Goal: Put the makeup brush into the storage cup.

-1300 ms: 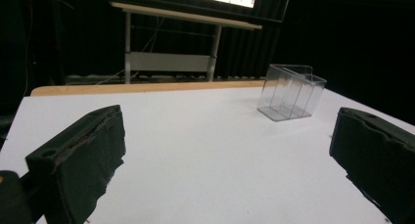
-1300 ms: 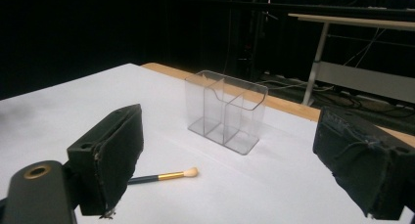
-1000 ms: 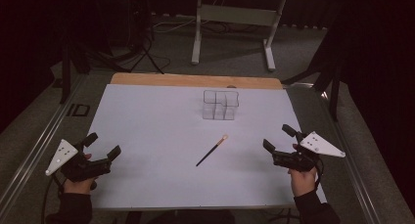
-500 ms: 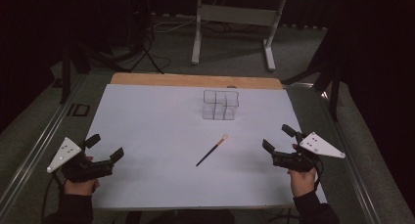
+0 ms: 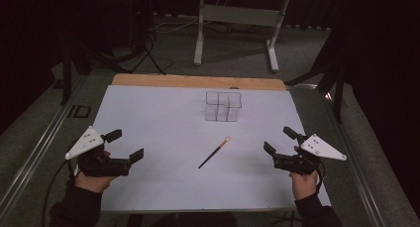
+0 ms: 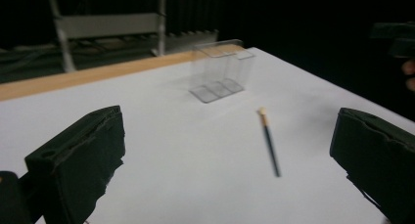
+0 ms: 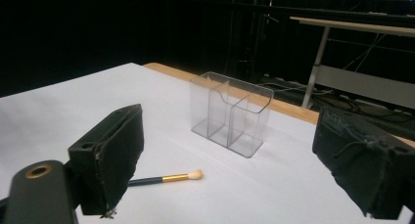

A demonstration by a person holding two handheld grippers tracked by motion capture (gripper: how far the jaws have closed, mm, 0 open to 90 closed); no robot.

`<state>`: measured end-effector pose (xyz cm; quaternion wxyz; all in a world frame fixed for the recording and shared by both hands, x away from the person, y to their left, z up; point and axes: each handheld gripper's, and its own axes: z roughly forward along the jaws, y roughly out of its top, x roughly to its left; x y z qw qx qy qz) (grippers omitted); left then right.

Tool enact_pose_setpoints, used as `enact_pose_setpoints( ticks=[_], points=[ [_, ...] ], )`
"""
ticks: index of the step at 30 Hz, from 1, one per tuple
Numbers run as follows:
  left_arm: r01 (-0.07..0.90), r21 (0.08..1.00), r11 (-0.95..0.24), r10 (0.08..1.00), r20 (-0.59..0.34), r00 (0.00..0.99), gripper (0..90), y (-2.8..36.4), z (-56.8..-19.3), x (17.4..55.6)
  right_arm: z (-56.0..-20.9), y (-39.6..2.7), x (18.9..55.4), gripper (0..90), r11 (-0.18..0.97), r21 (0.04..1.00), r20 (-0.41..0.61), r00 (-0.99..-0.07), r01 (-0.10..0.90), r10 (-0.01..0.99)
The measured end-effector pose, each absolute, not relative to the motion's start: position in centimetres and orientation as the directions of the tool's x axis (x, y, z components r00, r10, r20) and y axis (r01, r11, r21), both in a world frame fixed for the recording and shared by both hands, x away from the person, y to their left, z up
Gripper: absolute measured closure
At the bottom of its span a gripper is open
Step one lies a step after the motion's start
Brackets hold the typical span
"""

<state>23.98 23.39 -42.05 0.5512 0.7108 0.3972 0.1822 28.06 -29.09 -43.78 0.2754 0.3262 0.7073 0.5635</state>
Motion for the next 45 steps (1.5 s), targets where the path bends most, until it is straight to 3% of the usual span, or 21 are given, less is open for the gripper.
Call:
enact_pose_setpoints(
  ticks=[23,45],
  points=[
    [0.454,0.849,-0.269,0.717,-0.138,0.684,0.2,16.9,-40.8,28.2,-43.7,-28.7,27.9,11.8,0.16,0.977,-0.028,-0.659,0.14,0.752],
    [0.546,0.752,-0.37,0.696,-0.165,0.698,0.3,9.9,-43.5,30.1,-43.8,-28.7,28.0,11.8,0.158,0.977,-0.025,-0.657,0.145,0.753]
  ],
)
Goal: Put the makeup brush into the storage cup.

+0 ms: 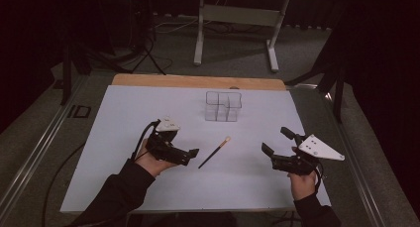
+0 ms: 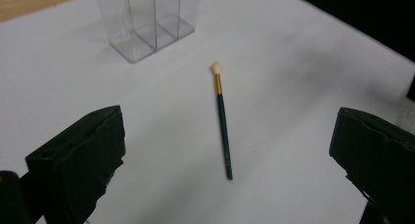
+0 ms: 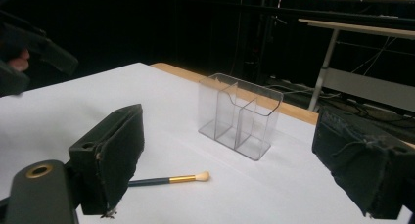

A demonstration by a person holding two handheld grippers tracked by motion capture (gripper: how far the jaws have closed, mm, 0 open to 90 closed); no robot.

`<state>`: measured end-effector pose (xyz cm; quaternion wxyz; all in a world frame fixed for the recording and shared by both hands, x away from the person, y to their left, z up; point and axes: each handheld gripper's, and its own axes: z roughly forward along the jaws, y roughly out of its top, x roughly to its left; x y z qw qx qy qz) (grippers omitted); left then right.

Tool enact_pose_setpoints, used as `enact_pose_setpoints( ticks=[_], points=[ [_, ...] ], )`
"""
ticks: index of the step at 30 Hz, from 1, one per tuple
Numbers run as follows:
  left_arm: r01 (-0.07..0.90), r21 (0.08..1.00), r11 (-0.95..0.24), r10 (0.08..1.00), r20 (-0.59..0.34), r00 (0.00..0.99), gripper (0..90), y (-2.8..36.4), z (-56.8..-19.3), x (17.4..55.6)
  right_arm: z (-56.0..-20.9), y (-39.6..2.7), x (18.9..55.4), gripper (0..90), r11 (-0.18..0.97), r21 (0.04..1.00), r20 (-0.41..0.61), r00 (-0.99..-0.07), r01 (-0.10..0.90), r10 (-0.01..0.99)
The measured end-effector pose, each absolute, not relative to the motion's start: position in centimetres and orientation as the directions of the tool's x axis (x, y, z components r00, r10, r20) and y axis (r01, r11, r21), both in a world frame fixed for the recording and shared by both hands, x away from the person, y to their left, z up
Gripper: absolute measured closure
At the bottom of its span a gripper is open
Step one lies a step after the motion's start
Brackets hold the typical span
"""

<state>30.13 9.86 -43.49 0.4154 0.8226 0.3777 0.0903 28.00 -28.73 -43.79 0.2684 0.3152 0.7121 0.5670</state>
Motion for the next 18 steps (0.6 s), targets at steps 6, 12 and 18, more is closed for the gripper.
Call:
enact_pose_setpoints(
  ticks=[6,12,18],
  points=[
    [0.552,0.738,-0.388,0.698,-0.156,0.699,0.3,8.8,-44.6,30.3,-43.8,-28.8,28.0,11.8,0.152,0.978,-0.02,-0.657,0.145,0.754],
    [0.573,0.722,-0.388,0.699,-0.174,0.694,2.2,8.0,-45.5,30.5,-43.8,-28.7,28.0,11.8,0.154,0.977,-0.021,-0.66,0.144,0.751],
    [0.591,0.698,-0.405,0.699,-0.18,0.692,2.3,7.0,-46.1,30.8,-43.8,-28.7,28.0,11.8,0.154,0.977,-0.02,-0.66,0.145,0.751]
  ],
)
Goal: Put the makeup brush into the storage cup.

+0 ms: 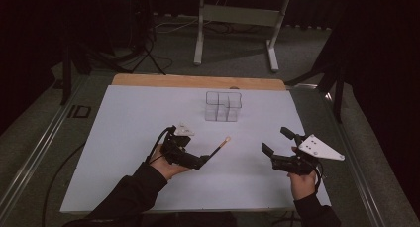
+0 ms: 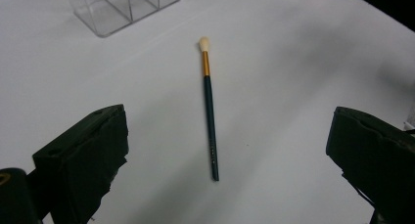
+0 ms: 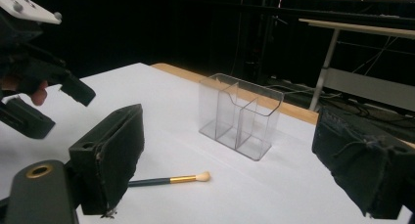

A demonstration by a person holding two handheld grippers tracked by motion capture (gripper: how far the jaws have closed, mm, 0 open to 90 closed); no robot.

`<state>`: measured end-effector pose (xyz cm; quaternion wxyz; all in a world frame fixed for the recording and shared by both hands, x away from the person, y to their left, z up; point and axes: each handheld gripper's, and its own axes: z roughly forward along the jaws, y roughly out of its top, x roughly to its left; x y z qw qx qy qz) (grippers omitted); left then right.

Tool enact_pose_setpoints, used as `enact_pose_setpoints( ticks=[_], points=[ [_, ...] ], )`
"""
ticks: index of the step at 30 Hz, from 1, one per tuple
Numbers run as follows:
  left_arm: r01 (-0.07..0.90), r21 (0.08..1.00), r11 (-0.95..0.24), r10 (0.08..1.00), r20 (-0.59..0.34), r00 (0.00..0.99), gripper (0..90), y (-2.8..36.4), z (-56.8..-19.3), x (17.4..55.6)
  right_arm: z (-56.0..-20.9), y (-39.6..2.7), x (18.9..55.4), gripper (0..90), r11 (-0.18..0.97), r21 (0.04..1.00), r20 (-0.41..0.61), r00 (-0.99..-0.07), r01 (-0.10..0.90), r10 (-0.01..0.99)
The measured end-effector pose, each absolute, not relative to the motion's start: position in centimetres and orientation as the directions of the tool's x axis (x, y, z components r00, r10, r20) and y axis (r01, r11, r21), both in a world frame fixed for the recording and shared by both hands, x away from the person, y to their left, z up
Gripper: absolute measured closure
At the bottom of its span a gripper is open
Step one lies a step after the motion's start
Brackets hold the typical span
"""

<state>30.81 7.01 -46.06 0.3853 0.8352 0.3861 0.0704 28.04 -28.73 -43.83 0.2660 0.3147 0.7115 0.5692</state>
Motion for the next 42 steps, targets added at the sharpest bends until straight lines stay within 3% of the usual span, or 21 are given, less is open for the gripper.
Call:
enact_pose_setpoints(
  ticks=[20,42],
  points=[
    [0.658,0.583,-0.477,0.69,-0.216,0.691,10.0,4.3,-48.5,32.8,-43.9,-28.6,28.0,11.8,0.158,0.977,-0.023,-0.663,0.145,0.748],
    [0.709,0.46,-0.535,0.721,-0.189,0.666,56.4,1.5,-50.4,35.5,-43.8,-28.6,28.1,11.9,0.159,0.977,-0.022,-0.668,0.145,0.744]
  ],
)
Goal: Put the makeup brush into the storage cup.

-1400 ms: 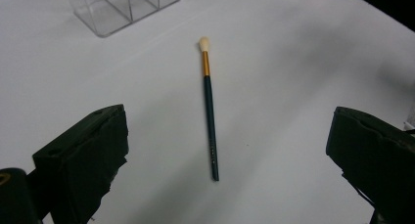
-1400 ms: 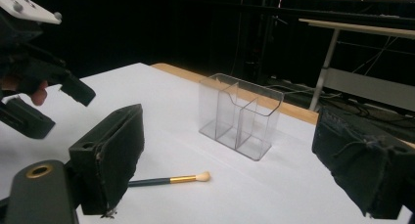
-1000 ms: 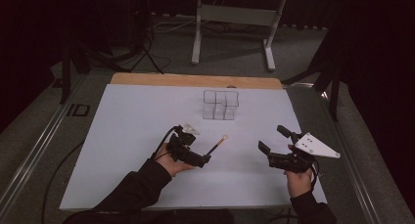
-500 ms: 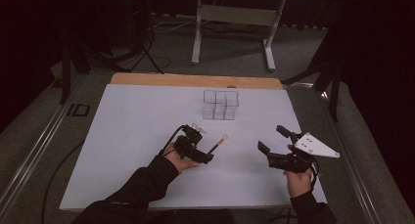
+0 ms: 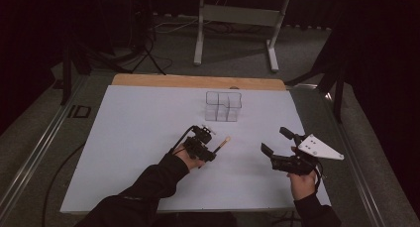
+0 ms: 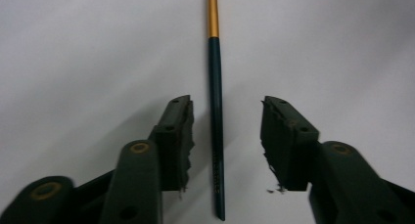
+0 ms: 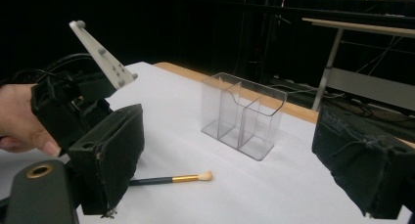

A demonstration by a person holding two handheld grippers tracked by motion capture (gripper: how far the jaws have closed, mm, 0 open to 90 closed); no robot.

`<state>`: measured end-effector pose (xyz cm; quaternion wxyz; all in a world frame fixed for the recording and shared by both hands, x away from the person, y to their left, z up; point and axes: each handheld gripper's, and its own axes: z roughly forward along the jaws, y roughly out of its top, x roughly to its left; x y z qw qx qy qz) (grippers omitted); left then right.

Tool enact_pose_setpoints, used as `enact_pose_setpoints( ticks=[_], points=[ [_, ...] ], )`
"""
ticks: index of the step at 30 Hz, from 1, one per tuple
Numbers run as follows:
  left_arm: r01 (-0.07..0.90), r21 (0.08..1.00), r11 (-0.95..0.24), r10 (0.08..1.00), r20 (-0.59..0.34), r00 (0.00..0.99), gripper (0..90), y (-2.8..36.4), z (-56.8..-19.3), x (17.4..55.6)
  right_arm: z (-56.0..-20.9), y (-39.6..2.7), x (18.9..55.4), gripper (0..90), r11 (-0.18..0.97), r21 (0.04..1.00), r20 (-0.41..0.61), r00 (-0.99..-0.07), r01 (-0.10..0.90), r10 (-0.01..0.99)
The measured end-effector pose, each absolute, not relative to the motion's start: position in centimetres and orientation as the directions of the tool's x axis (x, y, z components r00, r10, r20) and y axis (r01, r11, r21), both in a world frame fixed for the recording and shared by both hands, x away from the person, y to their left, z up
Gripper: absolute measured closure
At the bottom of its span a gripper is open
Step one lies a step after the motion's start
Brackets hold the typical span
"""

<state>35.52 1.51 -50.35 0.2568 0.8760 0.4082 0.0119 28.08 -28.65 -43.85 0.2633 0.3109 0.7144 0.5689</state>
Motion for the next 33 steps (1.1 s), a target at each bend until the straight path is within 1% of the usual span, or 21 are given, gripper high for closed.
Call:
enact_pose_setpoints(
  ticks=[2,4,6,8,9,18,19,23,27,33],
  points=[
    [0.711,0.45,-0.541,0.722,-0.185,0.666,59.2,1.4,-50.6,35.7,-43.9,-28.7,28.1,11.9,0.16,0.976,-0.023,-0.668,0.145,0.743],
    [0.709,0.448,-0.545,0.719,-0.186,0.67,59.7,1.3,-50.8,35.9,-43.9,-28.7,28.1,11.9,0.16,0.976,-0.021,-0.67,0.146,0.742],
    [0.709,0.444,-0.547,0.718,-0.187,0.671,62.9,1.2,-51.0,36.2,-43.9,-28.7,28.1,11.9,0.162,0.976,-0.023,-0.671,0.146,0.741],
    [0.713,0.437,-0.549,0.72,-0.188,0.669,63.1,1.0,-51.2,36.5,-43.8,-28.6,28.1,11.9,0.161,0.976,-0.022,-0.672,0.145,0.74],
    [0.713,0.435,-0.55,0.72,-0.185,0.669,64.9,1.0,-51.2,36.6,-43.8,-28.6,28.1,11.9,0.16,0.976,-0.021,-0.672,0.145,0.74],
    [0.717,0.408,-0.565,0.72,-0.179,0.67,71.4,0.4,-51.8,37.0,-43.8,-28.8,28.1,11.9,0.157,0.977,-0.02,-0.672,0.144,0.74],
    [0.713,0.404,-0.573,0.717,-0.175,0.675,73.3,0.3,-51.9,37.1,-43.8,-28.8,28.1,11.9,0.157,0.977,-0.019,-0.672,0.145,0.74],
    [0.711,0.405,-0.575,0.718,-0.167,0.676,73.8,0.2,-51.8,37.1,-43.8,-28.8,28.1,11.9,0.157,0.977,-0.016,-0.674,0.148,0.739],
    [0.694,0.403,-0.596,0.713,-0.132,0.689,82.8,0.1,-51.9,37.1,-43.9,-28.8,28.2,11.9,0.155,0.976,-0.013,-0.672,0.151,0.741],
    [0.684,0.394,-0.615,0.704,-0.118,0.701,83.7,-0.1,-51.8,37.1,-43.9,-28.8,28.2,11.9,0.153,0.977,-0.011,-0.672,0.152,0.74]
  ],
)
